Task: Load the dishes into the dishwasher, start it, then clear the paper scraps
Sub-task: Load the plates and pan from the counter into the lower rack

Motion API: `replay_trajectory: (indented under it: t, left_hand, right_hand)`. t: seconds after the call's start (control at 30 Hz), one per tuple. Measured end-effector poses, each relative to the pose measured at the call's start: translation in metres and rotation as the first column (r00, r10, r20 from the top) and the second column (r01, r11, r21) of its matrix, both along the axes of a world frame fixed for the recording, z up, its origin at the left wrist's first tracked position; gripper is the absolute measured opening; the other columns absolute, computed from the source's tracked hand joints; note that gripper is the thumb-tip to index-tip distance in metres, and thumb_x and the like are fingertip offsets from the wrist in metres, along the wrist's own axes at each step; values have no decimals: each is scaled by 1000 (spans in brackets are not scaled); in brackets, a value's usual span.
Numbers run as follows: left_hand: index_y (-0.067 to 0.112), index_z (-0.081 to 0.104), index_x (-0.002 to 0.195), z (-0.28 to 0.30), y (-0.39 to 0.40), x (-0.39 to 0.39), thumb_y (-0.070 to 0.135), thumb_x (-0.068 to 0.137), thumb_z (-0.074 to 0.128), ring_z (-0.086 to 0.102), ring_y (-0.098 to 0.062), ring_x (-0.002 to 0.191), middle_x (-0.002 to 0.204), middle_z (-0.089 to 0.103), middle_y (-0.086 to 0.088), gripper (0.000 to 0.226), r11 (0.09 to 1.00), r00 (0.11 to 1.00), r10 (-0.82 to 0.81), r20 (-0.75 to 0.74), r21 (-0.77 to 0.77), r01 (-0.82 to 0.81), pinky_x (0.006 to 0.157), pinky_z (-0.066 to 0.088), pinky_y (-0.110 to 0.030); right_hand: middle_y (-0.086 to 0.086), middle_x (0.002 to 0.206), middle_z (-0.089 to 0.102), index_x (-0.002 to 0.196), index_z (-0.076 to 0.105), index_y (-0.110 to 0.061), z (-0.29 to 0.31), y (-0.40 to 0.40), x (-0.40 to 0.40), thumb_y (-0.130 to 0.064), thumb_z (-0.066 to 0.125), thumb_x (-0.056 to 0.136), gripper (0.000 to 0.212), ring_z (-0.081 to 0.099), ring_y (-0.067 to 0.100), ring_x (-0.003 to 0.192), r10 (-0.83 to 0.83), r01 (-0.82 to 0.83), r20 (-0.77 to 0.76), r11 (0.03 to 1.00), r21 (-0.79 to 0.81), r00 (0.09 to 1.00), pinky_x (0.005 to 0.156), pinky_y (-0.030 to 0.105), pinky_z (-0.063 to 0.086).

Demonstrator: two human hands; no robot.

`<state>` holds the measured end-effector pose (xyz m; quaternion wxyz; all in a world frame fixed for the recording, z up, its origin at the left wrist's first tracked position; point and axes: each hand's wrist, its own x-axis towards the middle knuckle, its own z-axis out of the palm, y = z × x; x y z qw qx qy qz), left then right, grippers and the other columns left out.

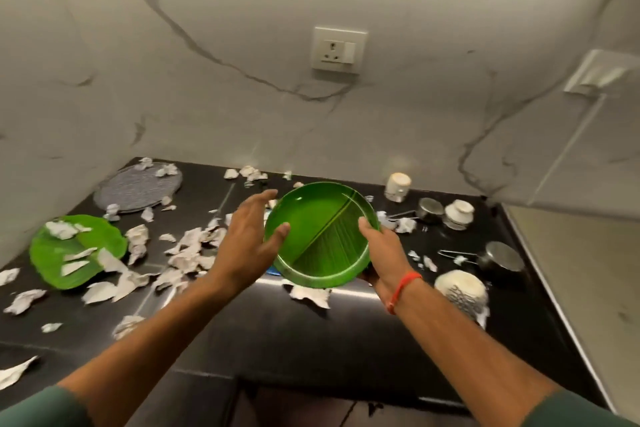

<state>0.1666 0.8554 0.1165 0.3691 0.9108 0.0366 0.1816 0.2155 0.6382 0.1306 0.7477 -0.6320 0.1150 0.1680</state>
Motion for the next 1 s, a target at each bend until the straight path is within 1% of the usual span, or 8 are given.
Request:
replay_trajectory:
  t: [0.1, 0.17, 0.27, 0.37, 0.5, 0.67, 0.8, 1.0]
  left_hand:
    - [25, 26, 156, 8, -64, 7, 28, 101, 59, 66, -18, 105, 115, 68, -7, 65, 940, 963, -191, -189, -316, 125, 96, 54, -43]
    - [24, 37, 149, 11, -107, 3, 23, 103, 55, 71, -11, 86, 90, 74, -3, 49, 834, 928, -325, -182, -517, 191, 80, 59, -33]
    - [24, 59, 126, 19, -220, -9, 22, 104, 52, 74, -12, 88, 105, 74, -3, 22, 710, 855, -475, -209, -664, 233, 72, 60, -30]
    - [22, 64, 115, 18, -315, -19, 18, 105, 53, 74, -17, 82, 101, 76, -7, 16, 668, 784, -565, -258, -700, 252, 69, 59, -36]
    - [8, 65, 112, 16, -430, -34, 3, 103, 50, 68, -17, 71, 88, 73, -9, 18, 653, 682, -672, -288, -665, 362, 64, 55, -26]
    - [20, 68, 105, 22, -561, -56, 9, 104, 52, 71, -14, 69, 90, 75, -7, 20, 596, 478, -792, -379, -648, 474, 65, 58, -33]
    - [25, 65, 113, 31, -647, -80, 15, 105, 52, 72, -13, 76, 99, 74, -6, 19, 513, 323, -857, -401, -607, 607, 62, 59, -32]
    - [12, 66, 120, 14, -739, -104, 10, 103, 51, 67, -8, 63, 89, 71, -8, 22, 388, 158, -892, -424, -535, 751, 56, 52, -23]
  right_hand:
    - [10, 98, 77, 107, 71, -14, -1, -83, -20, -32, 56, 101, 24, 74, 29, 91, -89, 91, 60, 996, -19, 994, 82, 47, 60]
    - [9, 97, 77, 105, 73, -13, -1, -126, -37, -32, 58, 99, 25, 74, 27, 91, -135, 141, 80, 987, -72, 988, 85, 46, 59]
    - [11, 96, 77, 100, 74, -10, -6, -233, -74, -33, 60, 98, 27, 73, 30, 94, -268, 278, 93, 952, -124, 959, 88, 46, 58]
    - [11, 94, 77, 97, 73, -10, -10, -319, -112, -31, 60, 98, 25, 73, 27, 89, -386, 396, 90, 908, -139, 918, 76, 35, 59]
    - [9, 92, 76, 99, 72, -8, -8, -419, -171, -30, 60, 98, 25, 72, 24, 87, -537, 543, 80, 831, -125, 840, 73, 33, 57]
    - [10, 95, 77, 103, 73, -6, 4, -525, -253, -31, 57, 100, 29, 73, 27, 93, -693, 698, 89, 704, -134, 716, 89, 46, 58]
    - [4, 80, 75, 94, 71, -12, 11, -588, -310, -29, 56, 101, 24, 72, 18, 70, -774, 778, 117, 595, -200, 622, 65, 35, 60]
    - [14, 96, 71, 103, 67, -11, -7, -649, -366, -18, 52, 102, 16, 71, 24, 76, -860, 827, 86, 451, -336, 504, 54, 31, 57]
